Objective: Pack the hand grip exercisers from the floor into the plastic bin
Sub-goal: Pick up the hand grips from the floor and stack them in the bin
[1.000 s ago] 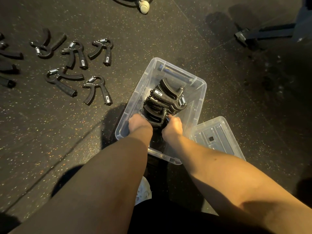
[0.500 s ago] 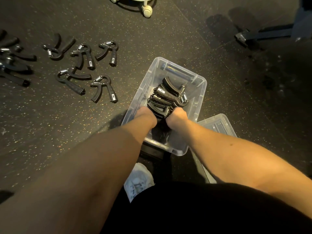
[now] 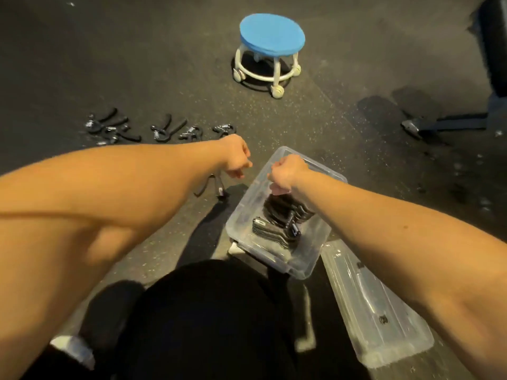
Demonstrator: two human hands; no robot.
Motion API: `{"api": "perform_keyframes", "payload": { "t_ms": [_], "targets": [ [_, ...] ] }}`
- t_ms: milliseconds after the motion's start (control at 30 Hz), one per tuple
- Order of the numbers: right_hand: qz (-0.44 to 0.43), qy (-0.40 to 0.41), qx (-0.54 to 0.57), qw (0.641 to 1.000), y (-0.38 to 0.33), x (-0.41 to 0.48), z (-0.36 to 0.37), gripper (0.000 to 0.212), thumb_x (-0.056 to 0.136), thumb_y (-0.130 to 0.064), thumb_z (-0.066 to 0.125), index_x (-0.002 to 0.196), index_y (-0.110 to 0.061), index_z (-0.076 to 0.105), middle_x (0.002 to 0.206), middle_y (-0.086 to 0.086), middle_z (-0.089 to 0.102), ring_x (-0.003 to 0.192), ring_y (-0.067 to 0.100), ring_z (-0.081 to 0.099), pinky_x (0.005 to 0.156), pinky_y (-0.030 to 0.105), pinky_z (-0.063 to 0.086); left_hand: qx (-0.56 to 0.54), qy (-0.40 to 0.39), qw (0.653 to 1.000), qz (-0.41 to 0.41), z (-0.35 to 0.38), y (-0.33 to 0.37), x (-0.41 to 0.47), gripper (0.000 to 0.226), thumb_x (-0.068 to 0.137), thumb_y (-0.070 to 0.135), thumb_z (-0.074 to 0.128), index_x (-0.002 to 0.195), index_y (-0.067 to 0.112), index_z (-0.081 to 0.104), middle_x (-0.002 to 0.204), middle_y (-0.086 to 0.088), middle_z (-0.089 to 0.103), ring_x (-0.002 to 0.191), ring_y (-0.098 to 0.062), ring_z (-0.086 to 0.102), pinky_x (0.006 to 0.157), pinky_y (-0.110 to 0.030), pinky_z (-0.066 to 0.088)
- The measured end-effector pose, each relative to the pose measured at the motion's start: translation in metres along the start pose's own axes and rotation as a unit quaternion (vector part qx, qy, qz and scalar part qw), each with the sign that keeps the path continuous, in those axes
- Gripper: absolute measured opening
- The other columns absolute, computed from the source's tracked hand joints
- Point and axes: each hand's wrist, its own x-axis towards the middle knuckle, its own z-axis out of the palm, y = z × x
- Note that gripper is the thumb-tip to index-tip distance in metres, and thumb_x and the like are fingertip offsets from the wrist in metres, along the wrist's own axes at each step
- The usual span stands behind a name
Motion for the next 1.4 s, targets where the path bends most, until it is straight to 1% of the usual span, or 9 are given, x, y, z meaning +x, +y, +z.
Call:
{"api": "perform_keyframes", "payload": {
  "t_ms": [200, 333, 433, 700, 800, 967, 1133, 1300, 1400],
  "targets": [
    [-0.031, -0.067, 0.076, 0.994, -0.069, 0.015, 0.039, 0.024, 0.090, 0.003, 0.067, 0.078, -0.015, 0.056, 0.072, 0.010, 0.060, 0.064, 0.028, 0.063, 0.075, 0.049, 0.061, 0.144, -0.002, 0.989, 0.030, -0.068, -0.035, -0.008, 0.017, 0.095, 0.012, 0.063, 0.111, 0.007, 0.063, 0.090, -0.011, 0.067, 0.061, -0.019, 0.068, 0.067, -0.033, 0.058],
    [-0.020, -0.095, 0.079, 0.992, -0.103, 0.038, 0.074, 0.021, 0.091, 0.007, 0.062, 0.086, -0.014, 0.057, 0.071, 0.006, 0.061, 0.056, 0.021, 0.058, 0.069, 0.044, 0.060, 0.198, -0.008, 0.980, 0.016, -0.092, -0.079, -0.001, 0.020, 0.093, 0.019, 0.065, 0.110, 0.009, 0.066, 0.095, -0.009, 0.075, 0.079, -0.024, 0.073, 0.064, -0.023, 0.055],
    [-0.024, -0.093, 0.041, 0.995, -0.114, 0.063, 0.101, 0.027, 0.091, 0.007, 0.061, 0.077, -0.015, 0.054, 0.075, 0.009, 0.061, 0.054, 0.021, 0.057, 0.068, 0.044, 0.059, 0.209, -0.016, 0.978, 0.017, -0.096, -0.115, 0.015, 0.028, 0.093, 0.021, 0.065, 0.118, 0.009, 0.067, 0.108, -0.009, 0.073, 0.092, -0.023, 0.068, 0.082, -0.026, 0.049],
    [-0.027, -0.076, -0.162, 0.984, -0.067, 0.149, 0.164, 0.023, 0.086, -0.009, 0.065, 0.066, -0.016, 0.056, 0.073, 0.006, 0.061, 0.078, 0.026, 0.061, 0.075, 0.037, 0.054, 0.151, -0.025, 0.987, -0.044, -0.051, -0.208, 0.086, 0.025, 0.090, 0.028, 0.066, 0.109, 0.013, 0.067, 0.105, -0.008, 0.069, 0.102, -0.029, 0.065, 0.087, -0.035, 0.052],
    [0.013, -0.063, -0.208, 0.976, -0.036, 0.167, 0.186, 0.016, 0.085, -0.021, 0.069, 0.095, -0.009, 0.070, 0.098, 0.009, 0.072, 0.090, 0.028, 0.068, 0.071, 0.030, 0.052, 0.171, -0.031, 0.983, -0.061, -0.034, -0.230, 0.108, 0.041, 0.090, 0.036, 0.067, 0.125, 0.015, 0.061, 0.121, -0.007, 0.065, 0.112, -0.028, 0.062, 0.090, -0.034, 0.050],
    [0.064, -0.055, -0.209, 0.974, -0.008, 0.187, 0.206, 0.037, 0.084, -0.027, 0.078, 0.113, -0.005, 0.067, 0.111, 0.012, 0.070, 0.106, 0.032, 0.067, 0.081, 0.033, 0.053, 0.090, -0.055, 0.990, -0.099, -0.015, -0.264, 0.137, 0.055, 0.088, 0.039, 0.071, 0.135, 0.014, 0.054, 0.121, -0.006, 0.066, 0.114, -0.025, 0.062, 0.093, -0.033, 0.050],
    [0.081, -0.034, -0.230, 0.969, -0.003, 0.189, 0.215, 0.030, 0.081, -0.022, 0.079, 0.101, -0.012, 0.060, 0.109, 0.011, 0.066, 0.099, 0.033, 0.066, 0.080, 0.036, 0.055, 0.031, -0.059, 0.989, -0.130, 0.009, -0.264, 0.147, 0.063, 0.090, 0.036, 0.070, 0.143, 0.008, 0.048, 0.127, -0.009, 0.064, 0.116, -0.026, 0.061, 0.103, -0.038, 0.048],
    [0.104, -0.059, -0.166, 0.979, -0.014, 0.186, 0.211, 0.037, 0.067, -0.027, 0.088, 0.090, -0.010, 0.063, 0.091, 0.008, 0.071, 0.083, 0.026, 0.071, 0.076, 0.037, 0.062, -0.165, -0.050, 0.973, -0.155, 0.016, -0.265, 0.146, 0.058, 0.096, 0.022, 0.064, 0.147, 0.008, 0.041, 0.109, -0.014, 0.066, 0.095, -0.027, 0.068, 0.077, -0.034, 0.057],
    [0.094, -0.058, -0.128, 0.986, -0.024, 0.172, 0.194, 0.029, 0.070, -0.024, 0.088, 0.088, -0.010, 0.069, 0.075, 0.005, 0.074, 0.066, 0.018, 0.073, 0.070, 0.038, 0.064, -0.232, -0.033, 0.966, -0.112, 0.005, -0.258, 0.137, 0.047, 0.098, 0.015, 0.061, 0.141, 0.004, 0.048, 0.097, -0.011, 0.066, 0.082, -0.020, 0.064, 0.078, -0.035, 0.058]
  ]
}}
